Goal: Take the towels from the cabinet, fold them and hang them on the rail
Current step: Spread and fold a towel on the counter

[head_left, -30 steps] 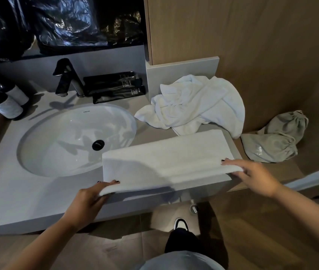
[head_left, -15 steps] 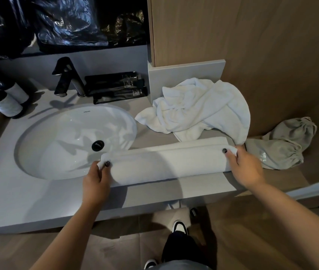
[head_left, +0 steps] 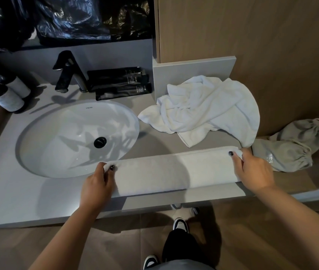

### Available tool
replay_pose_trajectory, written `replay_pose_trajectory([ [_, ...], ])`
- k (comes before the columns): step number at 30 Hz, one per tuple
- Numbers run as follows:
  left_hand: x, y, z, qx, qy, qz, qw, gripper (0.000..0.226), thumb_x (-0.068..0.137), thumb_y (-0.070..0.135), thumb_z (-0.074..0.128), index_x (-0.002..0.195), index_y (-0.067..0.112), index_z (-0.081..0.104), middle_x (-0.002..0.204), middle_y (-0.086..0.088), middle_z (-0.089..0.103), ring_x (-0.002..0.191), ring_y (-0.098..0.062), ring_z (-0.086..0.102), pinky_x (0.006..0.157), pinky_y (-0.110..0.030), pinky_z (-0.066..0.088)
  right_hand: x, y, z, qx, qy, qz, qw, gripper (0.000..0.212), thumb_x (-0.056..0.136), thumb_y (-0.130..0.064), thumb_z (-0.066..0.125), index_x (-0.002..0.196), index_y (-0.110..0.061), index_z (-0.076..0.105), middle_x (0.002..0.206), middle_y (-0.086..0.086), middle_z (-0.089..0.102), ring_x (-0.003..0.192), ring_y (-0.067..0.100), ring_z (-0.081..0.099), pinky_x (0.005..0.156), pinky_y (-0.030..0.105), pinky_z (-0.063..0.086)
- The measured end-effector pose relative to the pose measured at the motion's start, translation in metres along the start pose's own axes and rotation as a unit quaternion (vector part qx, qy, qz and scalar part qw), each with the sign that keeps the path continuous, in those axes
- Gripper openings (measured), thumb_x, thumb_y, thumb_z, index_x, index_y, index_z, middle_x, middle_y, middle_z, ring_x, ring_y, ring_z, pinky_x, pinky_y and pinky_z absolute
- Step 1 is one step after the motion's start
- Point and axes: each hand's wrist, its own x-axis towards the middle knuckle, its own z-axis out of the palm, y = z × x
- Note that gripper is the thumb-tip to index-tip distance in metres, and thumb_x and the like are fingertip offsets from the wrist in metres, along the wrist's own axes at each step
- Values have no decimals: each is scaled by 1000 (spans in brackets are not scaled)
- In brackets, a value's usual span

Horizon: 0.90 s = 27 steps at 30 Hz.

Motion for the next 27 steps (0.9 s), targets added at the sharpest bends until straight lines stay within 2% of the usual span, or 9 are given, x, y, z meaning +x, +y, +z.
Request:
replay_pose_trajectory([
  [5, -2, 1, -1, -31, -16, -10, 999, 15, 101, 20, 49, 104, 5, 52, 86, -25, 67, 79, -46, 61, 64, -45, 45, 11, 2, -3, -14, -9, -40, 999, 43, 95, -37, 42, 96, 2, 60, 45, 11, 52, 37, 30, 50, 40, 32, 45],
  [8, 1, 1, -1, -31, -23, -21, 999, 13, 101, 20, 48, 100, 7, 50, 85, -25, 66, 78, -46, 60, 64, -45, 45, 14, 1, -4, -20, -2, -38, 999, 43, 95, -37, 42, 93, 2, 60, 44, 11, 51, 36, 32, 50, 40, 29, 39],
  [14, 7, 4, 1, -60, -21, -77, 995, 20, 102, 23, 46, 87, 11, 47, 77, -16, 60, 76, -38, 53, 66, -41, 38, 22, -4, 4, -46, -92, 61, 993, 38, 101, -38, 43, 77, -9, 45, 49, -1, 36, 48, 26, 40, 47, 32, 32],
  [17, 12, 9, -1, -70, -30, -108, 991, 31, 102, 27, 46, 76, 10, 42, 72, -12, 55, 77, -38, 52, 66, -41, 36, 30, -7, 3, -31, -141, 114, 983, 41, 102, -42, 38, 74, -12, 43, 57, 6, 45, 59, 29, 43, 54, 37, 36],
  [20, 20, 17, -6, -25, -63, -125, 990, 35, 101, 35, 45, 76, 12, 41, 73, -12, 55, 77, -38, 53, 67, -40, 39, 35, -9, 0, -11, -178, 156, 971, 42, 101, -46, 36, 77, -14, 46, 72, 10, 52, 72, 32, 49, 62, 38, 38],
  [22, 24, 24, -9, 86, -62, -126, 986, 30, 100, 39, 47, 87, 11, 46, 84, -15, 60, 86, -41, 58, 71, -40, 41, 37, -10, -1, -1, -187, 178, 966, 41, 100, -50, 37, 81, -15, 48, 78, 9, 52, 77, 33, 50, 65, 38, 39],
  [24, 26, 32, -8, 220, 2, -39, 975, 20, 94, 27, 57, 103, 9, 53, 97, -17, 62, 94, -41, 60, 76, -45, 44, 37, -13, -2, -14, -188, 182, 965, 40, 100, -51, 37, 88, -15, 50, 83, 10, 53, 84, 35, 54, 66, 38, 38],
  [25, 25, 39, -5, 253, 23, 28, 967, 26, 87, 17, 65, 109, 7, 56, 105, -19, 62, 97, -41, 60, 78, -49, 47, 37, -15, -1, -25, -185, 180, 966, 41, 100, -51, 37, 92, -14, 52, 85, 13, 57, 87, 36, 57, 65, 38, 38],
  [27, 18, 50, 11, 217, 15, 178, 960, 37, 85, 14, 68, 121, 11, 60, 123, -18, 61, 110, -39, 60, 89, -52, 49, 35, -21, -2, -48, -169, 178, 968, 42, 101, -48, 39, 100, -9, 55, 90, 18, 65, 88, 38, 61, 63, 37, 37],
])
